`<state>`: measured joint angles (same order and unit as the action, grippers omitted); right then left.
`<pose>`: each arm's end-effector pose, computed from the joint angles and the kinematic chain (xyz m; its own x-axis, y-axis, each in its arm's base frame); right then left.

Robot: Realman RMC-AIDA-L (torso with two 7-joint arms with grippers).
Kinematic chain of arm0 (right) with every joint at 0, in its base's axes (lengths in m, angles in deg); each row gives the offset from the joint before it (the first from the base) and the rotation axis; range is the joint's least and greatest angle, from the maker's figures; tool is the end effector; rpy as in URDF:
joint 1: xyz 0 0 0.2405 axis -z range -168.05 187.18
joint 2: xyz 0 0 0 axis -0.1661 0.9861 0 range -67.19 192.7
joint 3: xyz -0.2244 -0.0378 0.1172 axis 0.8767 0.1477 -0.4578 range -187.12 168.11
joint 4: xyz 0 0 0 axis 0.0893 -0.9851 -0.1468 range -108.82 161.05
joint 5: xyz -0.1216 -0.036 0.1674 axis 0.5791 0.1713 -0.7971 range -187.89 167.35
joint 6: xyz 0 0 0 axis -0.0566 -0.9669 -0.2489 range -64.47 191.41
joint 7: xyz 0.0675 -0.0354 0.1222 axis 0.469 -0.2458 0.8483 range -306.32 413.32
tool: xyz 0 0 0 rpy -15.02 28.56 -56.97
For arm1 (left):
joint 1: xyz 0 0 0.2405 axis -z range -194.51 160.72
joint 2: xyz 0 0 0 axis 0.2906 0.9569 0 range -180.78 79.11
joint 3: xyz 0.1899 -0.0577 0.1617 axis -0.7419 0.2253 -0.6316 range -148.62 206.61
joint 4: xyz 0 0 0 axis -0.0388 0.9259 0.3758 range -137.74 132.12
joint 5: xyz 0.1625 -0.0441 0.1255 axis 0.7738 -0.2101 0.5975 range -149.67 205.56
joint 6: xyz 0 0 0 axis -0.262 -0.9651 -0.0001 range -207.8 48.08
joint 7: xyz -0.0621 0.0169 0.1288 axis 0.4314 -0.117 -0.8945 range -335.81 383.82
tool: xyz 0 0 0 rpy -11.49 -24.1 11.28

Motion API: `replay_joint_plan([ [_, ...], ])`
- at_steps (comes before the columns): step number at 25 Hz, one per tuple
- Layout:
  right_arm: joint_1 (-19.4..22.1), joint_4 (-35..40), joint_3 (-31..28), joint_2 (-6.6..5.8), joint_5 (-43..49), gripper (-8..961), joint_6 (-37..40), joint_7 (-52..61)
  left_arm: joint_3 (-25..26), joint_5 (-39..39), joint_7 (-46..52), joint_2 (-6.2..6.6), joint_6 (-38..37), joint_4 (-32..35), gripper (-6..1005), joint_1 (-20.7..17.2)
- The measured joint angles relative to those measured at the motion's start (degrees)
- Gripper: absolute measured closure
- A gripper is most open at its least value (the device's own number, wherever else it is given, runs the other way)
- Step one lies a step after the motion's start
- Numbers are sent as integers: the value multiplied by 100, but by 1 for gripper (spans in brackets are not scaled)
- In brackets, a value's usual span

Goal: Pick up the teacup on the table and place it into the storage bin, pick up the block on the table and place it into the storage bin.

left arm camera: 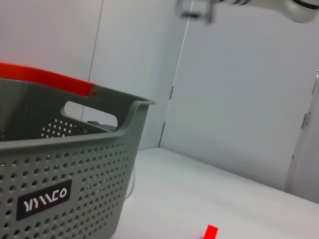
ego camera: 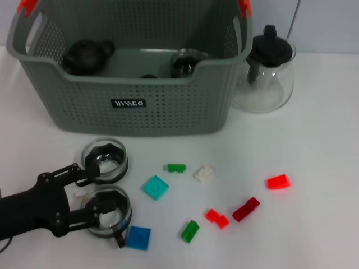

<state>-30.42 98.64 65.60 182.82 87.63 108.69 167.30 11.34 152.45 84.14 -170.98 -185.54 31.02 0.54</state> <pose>0.0335 0.4313 0.0391 0.7484 -0.0229 -0.6629 -0.4235 -0.7857 -0.4510 -0.3263 0.2261 0.0133 0.7131 0.2798 0.6428 0.4941 -0.8510 -0.1777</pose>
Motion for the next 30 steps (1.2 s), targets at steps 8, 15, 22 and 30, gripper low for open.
replay_joint_plan([
  [8,1670,-98,-1217,5,-1775,359,4343,-2684,-7,-28,-15,10,32,0,175,56],
  [15,3013,-1211,-1724,10,-1178,359,5519,-4564,-11,-22,9,32,37,0,175,159],
  [22,2885,-3017,-2845,-11,43,359,5477,-5965,-46,1,12,66,0,7,175,283],
  [30,2488,-3563,-3183,-1,542,359,5356,-6165,68,-45,1488,134,-700,1048,174,275],
])
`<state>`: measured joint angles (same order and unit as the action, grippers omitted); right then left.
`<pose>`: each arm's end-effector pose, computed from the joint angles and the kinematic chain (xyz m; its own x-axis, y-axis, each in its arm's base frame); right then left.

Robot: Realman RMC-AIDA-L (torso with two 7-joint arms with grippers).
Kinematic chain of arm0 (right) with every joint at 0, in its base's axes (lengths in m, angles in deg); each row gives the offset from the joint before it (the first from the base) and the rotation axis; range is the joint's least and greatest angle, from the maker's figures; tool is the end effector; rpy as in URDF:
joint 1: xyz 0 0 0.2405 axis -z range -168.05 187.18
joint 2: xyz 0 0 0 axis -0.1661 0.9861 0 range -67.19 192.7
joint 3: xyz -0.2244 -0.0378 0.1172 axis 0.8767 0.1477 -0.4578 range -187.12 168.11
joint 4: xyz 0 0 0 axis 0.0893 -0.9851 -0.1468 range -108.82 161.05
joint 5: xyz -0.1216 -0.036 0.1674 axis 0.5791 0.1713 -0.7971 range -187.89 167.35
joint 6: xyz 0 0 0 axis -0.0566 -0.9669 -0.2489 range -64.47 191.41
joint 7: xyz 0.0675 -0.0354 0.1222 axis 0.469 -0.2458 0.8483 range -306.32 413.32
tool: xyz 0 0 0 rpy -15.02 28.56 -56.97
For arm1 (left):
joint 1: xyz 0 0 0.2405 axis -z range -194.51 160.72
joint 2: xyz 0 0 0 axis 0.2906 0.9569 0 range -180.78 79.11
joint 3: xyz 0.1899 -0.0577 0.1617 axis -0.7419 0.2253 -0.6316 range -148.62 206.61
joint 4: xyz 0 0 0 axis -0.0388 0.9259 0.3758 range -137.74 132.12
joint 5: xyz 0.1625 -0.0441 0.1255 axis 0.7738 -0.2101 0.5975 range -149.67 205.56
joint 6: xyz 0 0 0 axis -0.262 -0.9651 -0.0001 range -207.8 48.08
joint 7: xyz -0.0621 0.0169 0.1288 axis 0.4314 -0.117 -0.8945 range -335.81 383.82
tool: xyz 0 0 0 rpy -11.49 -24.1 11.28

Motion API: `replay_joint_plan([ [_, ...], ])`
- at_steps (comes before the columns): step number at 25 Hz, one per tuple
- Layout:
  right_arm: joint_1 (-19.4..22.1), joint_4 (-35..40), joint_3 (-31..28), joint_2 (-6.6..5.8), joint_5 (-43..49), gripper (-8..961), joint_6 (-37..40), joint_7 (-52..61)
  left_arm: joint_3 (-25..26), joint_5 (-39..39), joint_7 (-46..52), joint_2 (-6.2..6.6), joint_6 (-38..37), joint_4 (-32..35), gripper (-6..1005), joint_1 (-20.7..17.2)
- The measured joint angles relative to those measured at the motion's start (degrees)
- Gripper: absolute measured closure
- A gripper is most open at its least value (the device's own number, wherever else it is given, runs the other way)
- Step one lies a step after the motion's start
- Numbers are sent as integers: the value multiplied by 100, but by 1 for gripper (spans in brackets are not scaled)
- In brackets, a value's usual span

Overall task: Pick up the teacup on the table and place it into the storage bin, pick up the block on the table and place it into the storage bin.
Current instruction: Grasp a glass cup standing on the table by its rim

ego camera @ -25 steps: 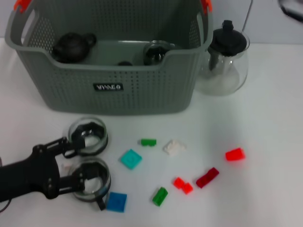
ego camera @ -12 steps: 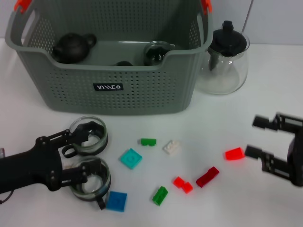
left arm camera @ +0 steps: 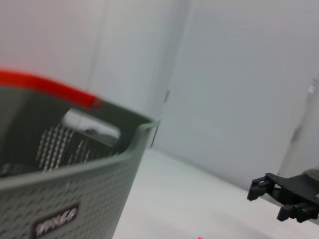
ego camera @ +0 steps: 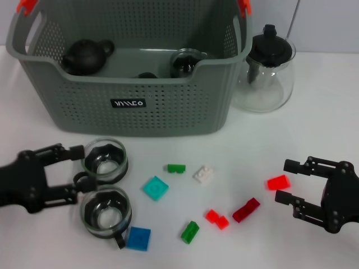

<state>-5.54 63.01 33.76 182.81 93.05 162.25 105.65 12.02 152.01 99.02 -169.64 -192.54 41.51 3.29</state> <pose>0.2989 0.2466 -0.0004 0.8024 -0.0421 -0.5953 -0.2616 -0.9214 -0.2874 -0.3115 0.2436 0.0565 0.6963 0.3498 0.6268 0.5196 -0.8481 -0.1039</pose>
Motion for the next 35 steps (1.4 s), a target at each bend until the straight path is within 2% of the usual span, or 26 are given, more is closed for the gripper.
replay_joint_plan([
  [4,-76,-6,-50,0,-19,359,1,21,-171,116,2184,-59,-298,1531,191,173],
  [6,-148,-10,-108,0,-12,360,-5,37,-461,250,3288,-51,-353,2350,203,285],
  [7,-148,-10,-108,0,-12,360,-5,37,-702,323,3786,-4,-397,2730,208,364],
  [8,-173,-14,-121,1,-1,360,-13,37,-1210,430,4409,91,-476,3177,214,462],
  [10,-212,-32,-121,0,7,360,-38,40,-1539,519,4706,131,-507,3385,226,520],
  [11,-223,-42,-117,0,11,360,-54,43,-1934,658,5035,170,-522,3616,231,587],
  [14,-248,-48,-110,0,13,360,-74,52,-2836,1222,5622,184,-536,4015,241,795],
  [17,-268,-58,-115,3,15,360,-77,57,-3290,1855,5982,86,-506,4053,248,986],
  [21,-273,-154,-140,0,18,360,-111,60,-3401,2806,6229,-303,-236,3766,264,1164],
  [24,-277,-206,-151,-10,20,360,-167,30,-3411,3099,6336,-458,29,3585,276,1169],
  [26,-287,-208,-152,-15,21,360,-219,25,-3414,3185,6453,-509,202,3479,284,1170],
  [35,-309,-209,-152,-22,22,359,-269,42,-3479,3196,7045,-532,763,3021,321,1136],
])
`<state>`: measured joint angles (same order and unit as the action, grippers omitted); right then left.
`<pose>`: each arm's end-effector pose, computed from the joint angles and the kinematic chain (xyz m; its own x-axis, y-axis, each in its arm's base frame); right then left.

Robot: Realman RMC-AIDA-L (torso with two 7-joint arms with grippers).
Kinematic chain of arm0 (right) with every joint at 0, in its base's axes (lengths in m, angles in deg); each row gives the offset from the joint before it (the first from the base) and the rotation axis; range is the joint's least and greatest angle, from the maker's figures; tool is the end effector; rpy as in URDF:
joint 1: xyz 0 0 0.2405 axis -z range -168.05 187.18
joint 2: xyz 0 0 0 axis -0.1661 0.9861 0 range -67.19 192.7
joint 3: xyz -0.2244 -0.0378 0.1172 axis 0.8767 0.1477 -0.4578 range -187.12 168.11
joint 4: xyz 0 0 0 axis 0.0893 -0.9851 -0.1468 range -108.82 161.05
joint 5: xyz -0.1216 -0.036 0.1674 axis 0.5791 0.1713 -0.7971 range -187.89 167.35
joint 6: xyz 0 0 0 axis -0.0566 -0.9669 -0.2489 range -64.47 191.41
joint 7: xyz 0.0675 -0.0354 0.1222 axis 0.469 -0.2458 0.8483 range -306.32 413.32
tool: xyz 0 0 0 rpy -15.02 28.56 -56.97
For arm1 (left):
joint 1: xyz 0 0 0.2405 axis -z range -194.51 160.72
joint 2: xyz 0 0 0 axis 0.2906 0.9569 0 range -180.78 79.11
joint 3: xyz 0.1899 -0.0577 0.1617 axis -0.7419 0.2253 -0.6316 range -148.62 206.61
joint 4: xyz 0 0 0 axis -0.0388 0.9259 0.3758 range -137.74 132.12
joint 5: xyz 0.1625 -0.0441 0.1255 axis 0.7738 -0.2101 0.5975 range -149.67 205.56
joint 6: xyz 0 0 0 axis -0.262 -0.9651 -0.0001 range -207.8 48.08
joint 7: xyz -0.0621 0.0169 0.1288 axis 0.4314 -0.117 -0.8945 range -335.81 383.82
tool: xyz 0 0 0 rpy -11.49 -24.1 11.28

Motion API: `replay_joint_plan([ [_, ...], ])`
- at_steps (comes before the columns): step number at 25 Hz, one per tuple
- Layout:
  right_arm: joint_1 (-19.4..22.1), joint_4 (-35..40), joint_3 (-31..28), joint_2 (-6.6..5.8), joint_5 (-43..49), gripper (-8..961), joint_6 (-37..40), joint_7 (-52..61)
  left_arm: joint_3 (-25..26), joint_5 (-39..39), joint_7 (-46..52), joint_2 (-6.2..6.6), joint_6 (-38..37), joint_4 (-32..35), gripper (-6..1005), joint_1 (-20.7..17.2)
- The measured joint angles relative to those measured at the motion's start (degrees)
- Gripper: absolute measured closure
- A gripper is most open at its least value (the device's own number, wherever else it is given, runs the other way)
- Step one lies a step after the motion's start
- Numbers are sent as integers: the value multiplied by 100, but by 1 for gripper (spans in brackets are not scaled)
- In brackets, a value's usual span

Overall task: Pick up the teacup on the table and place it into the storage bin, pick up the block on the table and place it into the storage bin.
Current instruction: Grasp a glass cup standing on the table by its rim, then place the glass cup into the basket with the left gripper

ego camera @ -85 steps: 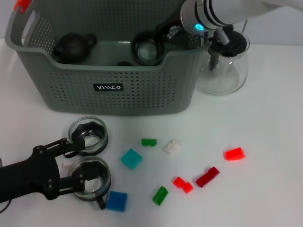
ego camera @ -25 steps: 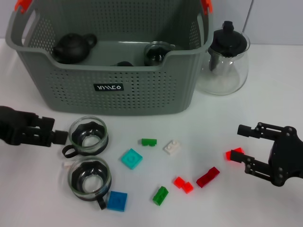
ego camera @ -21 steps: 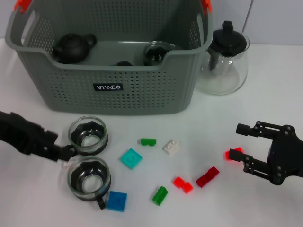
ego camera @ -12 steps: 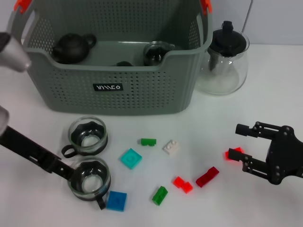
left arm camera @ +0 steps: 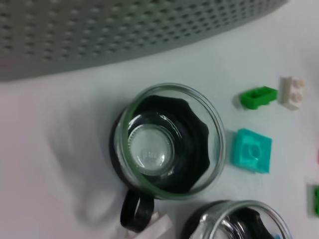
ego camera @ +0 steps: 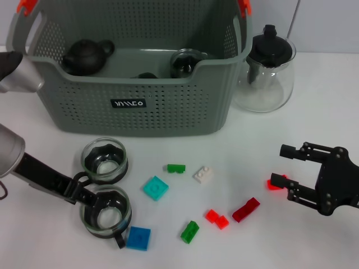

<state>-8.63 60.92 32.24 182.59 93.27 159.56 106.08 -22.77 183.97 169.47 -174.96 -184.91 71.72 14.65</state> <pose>0.2943 0.2646 -0.0022 0.8030 -0.0443 -0.5943 -0.2763 -0.9113 -0.3053 -0.2448 0.3133 0.0335 0.3865 0.9173 -0.0959 0.8603 -0.3960 -0.3210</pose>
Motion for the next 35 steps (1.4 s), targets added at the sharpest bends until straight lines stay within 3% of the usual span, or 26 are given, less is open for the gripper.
replay_joint_plan([
  [12,42,0,-9,-4,0,359,-4,-10,-313,566,272,45,642,-481,368,68],
  [17,42,0,-21,-4,0,359,17,-2,-286,736,376,71,627,-236,482,12],
  [29,66,0,-80,-13,-1,358,31,3,-735,756,444,-4,794,-579,528,134],
  [35,71,0,-116,-13,-1,358,45,6,-735,756,452,12,756,-537,616,141],
])
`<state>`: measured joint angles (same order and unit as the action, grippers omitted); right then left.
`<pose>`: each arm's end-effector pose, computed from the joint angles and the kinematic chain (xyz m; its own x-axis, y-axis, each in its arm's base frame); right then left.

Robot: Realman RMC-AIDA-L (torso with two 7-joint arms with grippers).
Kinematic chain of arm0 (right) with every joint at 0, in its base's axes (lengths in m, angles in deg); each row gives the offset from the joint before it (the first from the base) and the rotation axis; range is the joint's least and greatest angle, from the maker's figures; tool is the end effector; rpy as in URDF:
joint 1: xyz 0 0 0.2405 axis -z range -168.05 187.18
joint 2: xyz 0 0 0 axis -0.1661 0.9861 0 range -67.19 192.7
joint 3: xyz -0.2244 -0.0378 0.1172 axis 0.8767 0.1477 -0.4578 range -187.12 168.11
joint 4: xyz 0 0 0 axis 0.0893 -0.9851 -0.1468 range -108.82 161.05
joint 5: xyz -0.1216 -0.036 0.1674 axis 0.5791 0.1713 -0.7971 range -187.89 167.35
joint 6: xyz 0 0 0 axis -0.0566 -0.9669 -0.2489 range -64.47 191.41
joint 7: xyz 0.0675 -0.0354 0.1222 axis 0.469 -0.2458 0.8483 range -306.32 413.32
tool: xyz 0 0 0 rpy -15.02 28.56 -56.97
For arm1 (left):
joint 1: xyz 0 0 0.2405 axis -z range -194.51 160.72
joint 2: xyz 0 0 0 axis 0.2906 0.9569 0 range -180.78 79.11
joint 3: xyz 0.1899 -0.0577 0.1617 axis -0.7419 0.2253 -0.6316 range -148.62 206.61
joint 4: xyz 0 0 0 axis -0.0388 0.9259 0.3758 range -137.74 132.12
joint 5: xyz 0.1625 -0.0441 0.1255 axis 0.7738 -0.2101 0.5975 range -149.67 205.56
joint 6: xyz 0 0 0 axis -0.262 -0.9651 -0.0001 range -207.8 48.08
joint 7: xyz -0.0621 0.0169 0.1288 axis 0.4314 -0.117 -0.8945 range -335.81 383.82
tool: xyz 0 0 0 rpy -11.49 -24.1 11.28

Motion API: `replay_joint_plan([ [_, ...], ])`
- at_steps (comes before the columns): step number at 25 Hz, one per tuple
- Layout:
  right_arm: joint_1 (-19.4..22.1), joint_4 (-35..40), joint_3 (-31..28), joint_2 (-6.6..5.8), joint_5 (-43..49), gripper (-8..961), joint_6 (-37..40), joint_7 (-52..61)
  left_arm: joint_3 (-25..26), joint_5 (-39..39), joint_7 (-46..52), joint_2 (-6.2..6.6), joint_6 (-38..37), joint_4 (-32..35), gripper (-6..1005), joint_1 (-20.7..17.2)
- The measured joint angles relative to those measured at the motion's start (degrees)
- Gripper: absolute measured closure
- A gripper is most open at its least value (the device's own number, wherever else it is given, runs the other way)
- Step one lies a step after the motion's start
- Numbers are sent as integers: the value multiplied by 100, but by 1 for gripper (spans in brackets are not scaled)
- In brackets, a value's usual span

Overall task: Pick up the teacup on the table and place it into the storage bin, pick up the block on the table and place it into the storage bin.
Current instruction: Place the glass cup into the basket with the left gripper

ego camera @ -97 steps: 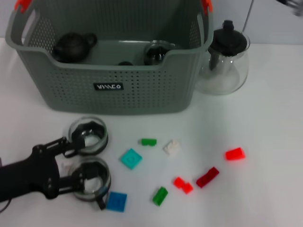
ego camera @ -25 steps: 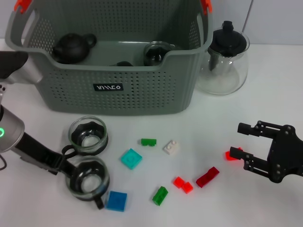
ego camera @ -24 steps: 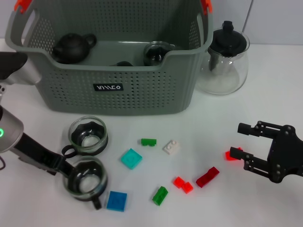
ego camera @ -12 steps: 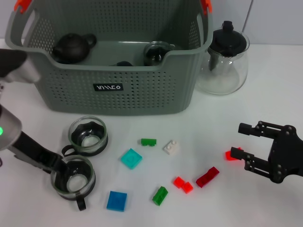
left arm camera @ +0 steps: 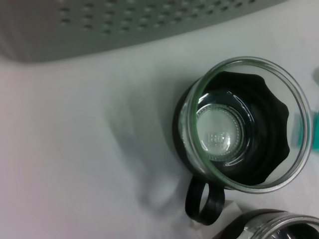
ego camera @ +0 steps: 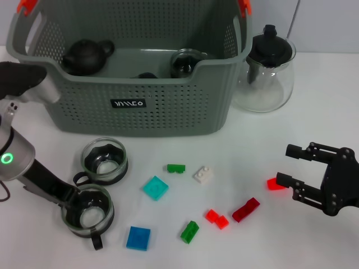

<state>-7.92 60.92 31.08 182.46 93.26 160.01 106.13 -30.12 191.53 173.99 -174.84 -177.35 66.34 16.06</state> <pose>0.2986 0.2614 0.0015 0.7972 -0.0506 -0.6016 -0.2951 -0.9020 -0.3151 -0.2576 0.3245 0.0143 0.3420 0.9240 -0.1712 0.7964 -0.3817 -0.4691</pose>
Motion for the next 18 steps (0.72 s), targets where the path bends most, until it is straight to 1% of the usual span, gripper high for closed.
replay_joint_plan([
  [2,0,0,0,0,0,358,2,0,18,1,-5,32,-36,33,646,0],
  [7,0,0,1,0,0,359,5,2,66,-49,-169,126,-95,28,851,0],
  [9,0,0,-10,0,0,359,6,2,254,-186,-377,160,-205,47,887,0],
  [10,2,0,-26,0,0,359,7,2,521,-349,-576,204,-384,30,904,28],
  [12,12,0,-50,0,0,359,21,2,1260,-805,-1041,361,-872,-204,940,154],
  [13,16,0,-55,-1,0,359,32,2,1639,-1101,-1290,476,-1146,-436,958,228],
  [14,17,0,-57,-3,0,359,36,2,2042,-1425,-1577,633,-1394,-781,958,317],
  [17,18,0,-60,-6,0,360,45,2,2808,-2206,-2169,1036,-1865,-1924,958,451],
  [18,17,0,-60,-7,0,360,47,2,2936,-2442,-2331,1113,-1940,-2188,958,456],
])
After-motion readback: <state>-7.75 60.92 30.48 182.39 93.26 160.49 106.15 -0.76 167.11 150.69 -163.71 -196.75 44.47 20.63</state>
